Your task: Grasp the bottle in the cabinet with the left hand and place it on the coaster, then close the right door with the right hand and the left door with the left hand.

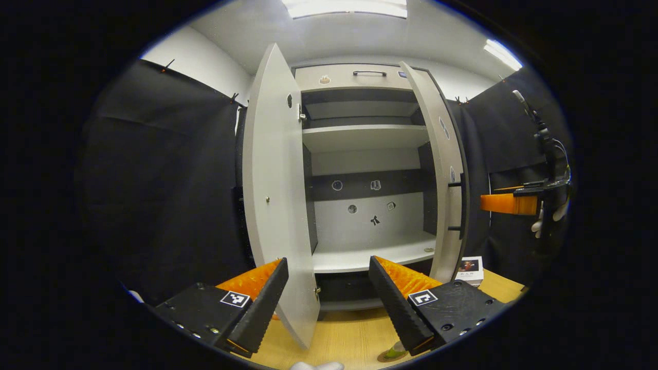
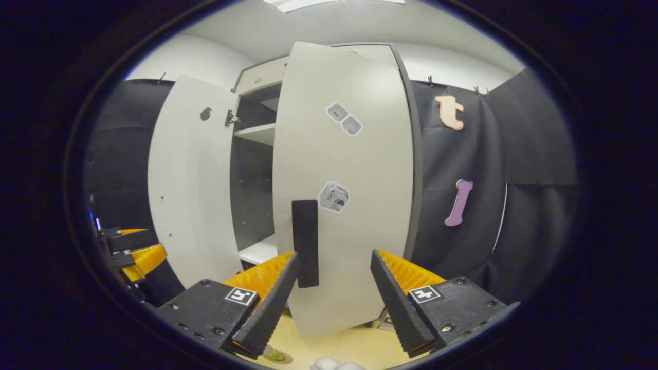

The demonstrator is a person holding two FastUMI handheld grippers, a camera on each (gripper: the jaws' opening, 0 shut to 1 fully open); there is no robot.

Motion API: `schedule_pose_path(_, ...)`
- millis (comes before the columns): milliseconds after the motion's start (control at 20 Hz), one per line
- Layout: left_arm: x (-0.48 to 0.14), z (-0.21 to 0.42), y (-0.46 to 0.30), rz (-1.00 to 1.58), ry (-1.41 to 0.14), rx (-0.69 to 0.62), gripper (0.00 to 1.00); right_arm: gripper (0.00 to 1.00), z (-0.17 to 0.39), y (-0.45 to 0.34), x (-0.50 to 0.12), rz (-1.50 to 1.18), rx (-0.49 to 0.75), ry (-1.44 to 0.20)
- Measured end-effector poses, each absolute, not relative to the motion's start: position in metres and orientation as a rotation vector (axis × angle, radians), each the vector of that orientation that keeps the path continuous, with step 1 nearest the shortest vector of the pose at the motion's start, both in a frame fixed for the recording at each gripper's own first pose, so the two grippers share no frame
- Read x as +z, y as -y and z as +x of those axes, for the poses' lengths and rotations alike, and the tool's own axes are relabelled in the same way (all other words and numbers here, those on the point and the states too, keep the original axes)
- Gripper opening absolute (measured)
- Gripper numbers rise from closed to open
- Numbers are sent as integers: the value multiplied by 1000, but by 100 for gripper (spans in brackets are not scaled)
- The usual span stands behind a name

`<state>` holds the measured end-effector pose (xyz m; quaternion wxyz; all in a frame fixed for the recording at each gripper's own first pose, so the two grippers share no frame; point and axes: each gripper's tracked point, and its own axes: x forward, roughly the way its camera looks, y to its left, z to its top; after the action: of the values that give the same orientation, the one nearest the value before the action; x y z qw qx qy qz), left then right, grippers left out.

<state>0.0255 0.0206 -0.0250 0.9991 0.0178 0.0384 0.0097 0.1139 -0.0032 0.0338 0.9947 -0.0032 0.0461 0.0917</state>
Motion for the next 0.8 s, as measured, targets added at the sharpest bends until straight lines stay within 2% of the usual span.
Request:
schedule_pose_path(50,-25,25,-22,34,-76,19,96,89,112,1,32,-3,186,-98)
schedule_pose_path(100,-26,26,-28,31,-75,23,96,93,110,-1,30,4,188,-103)
schedule_pose_path(300,-22,26,-59,10,-59,55,96,93,102,-13,15,31,194,-137)
schedule_pose_path(800,-10,39,-218,60,-30,305,96,93,71,-35,-13,33,174,-217)
